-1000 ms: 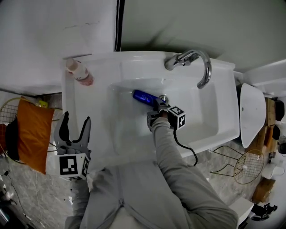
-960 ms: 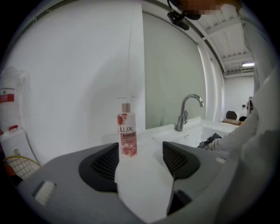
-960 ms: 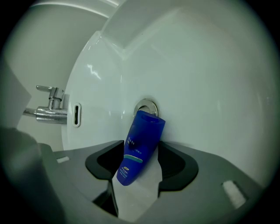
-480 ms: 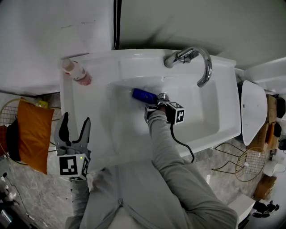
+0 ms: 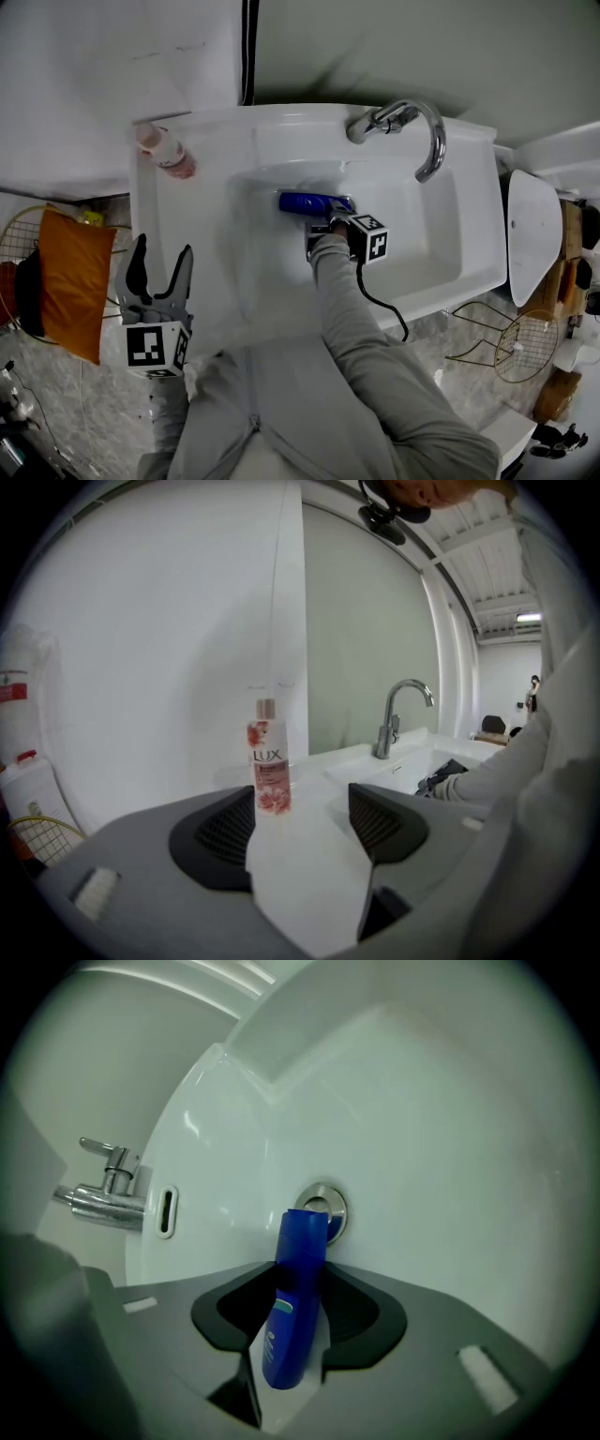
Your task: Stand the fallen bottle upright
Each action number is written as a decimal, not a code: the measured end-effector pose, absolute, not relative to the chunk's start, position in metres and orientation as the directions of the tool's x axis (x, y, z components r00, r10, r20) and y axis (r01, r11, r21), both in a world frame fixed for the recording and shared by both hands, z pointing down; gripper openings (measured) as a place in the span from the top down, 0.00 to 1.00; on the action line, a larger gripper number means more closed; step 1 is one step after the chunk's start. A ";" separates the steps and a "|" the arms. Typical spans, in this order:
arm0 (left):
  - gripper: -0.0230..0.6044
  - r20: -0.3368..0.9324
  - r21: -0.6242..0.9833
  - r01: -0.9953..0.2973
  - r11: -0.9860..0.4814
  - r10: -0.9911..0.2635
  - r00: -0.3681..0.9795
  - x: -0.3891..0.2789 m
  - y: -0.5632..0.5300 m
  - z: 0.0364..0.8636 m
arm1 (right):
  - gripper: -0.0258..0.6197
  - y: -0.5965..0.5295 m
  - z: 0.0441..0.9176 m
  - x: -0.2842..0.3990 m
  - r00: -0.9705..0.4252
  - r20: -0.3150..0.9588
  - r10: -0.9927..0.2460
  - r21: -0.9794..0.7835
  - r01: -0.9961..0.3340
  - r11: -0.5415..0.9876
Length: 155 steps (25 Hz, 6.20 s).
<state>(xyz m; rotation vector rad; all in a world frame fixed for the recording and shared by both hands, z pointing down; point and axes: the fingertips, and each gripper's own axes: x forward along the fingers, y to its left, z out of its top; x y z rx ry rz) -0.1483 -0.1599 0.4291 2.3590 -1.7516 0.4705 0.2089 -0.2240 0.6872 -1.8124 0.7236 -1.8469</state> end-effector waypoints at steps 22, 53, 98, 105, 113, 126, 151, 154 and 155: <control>0.42 0.333 -0.057 -0.956 -0.287 -0.909 0.253 -0.149 -0.158 0.427 | 0.77 -0.270 0.618 0.211 -0.167 0.599 -0.783 -0.674 -0.632 -0.382; 0.42 0.302 -0.036 -0.966 -0.256 -0.924 0.234 -0.156 -0.152 0.425 | 0.79 -0.270 0.472 0.136 -0.321 0.281 -0.904 -0.181 -0.943 0.278; 0.42 0.327 -0.049 -0.976 -0.211 -0.927 0.184 -0.175 -0.150 0.430 | 0.78 -0.339 0.409 0.070 -0.471 0.034 -0.881 0.091 -0.877 0.472; 0.42 0.310 -0.050 -0.977 -0.209 -0.933 0.184 -0.175 -0.146 0.425 | 0.77 -0.336 0.405 0.071 -0.483 0.035 -0.875 0.085 -0.871 0.484; 0.42 0.254 -0.044 -0.981 -0.191 -0.951 0.174 -0.178 -0.139 0.413 | 0.76 -0.319 0.381 0.086 -0.438 -0.009 -0.899 0.077 -0.897 0.436; 0.42 0.178 -0.032 -0.974 -0.223 -0.961 0.214 -0.170 -0.095 0.388 | 0.76 -0.203 0.324 0.105 -0.428 -0.138 -0.893 -0.038 -0.899 0.437; 0.42 0.176 -0.033 -0.974 -0.224 -0.961 0.215 -0.107 -0.015 0.382 | 0.76 -0.083 0.374 0.144 -0.472 0.013 -0.881 -0.053 -0.881 0.471; 0.42 0.177 -0.033 -0.977 -0.210 -0.963 0.201 -0.103 -0.007 0.382 | 0.76 -0.078 0.380 0.150 -0.475 0.032 -0.880 -0.043 -0.880 0.473; 0.42 0.179 -0.033 -0.978 -0.205 -0.964 0.196 -0.102 -0.004 0.382 | 0.76 -0.077 0.382 0.151 -0.477 0.039 -0.878 -0.040 -0.879 0.475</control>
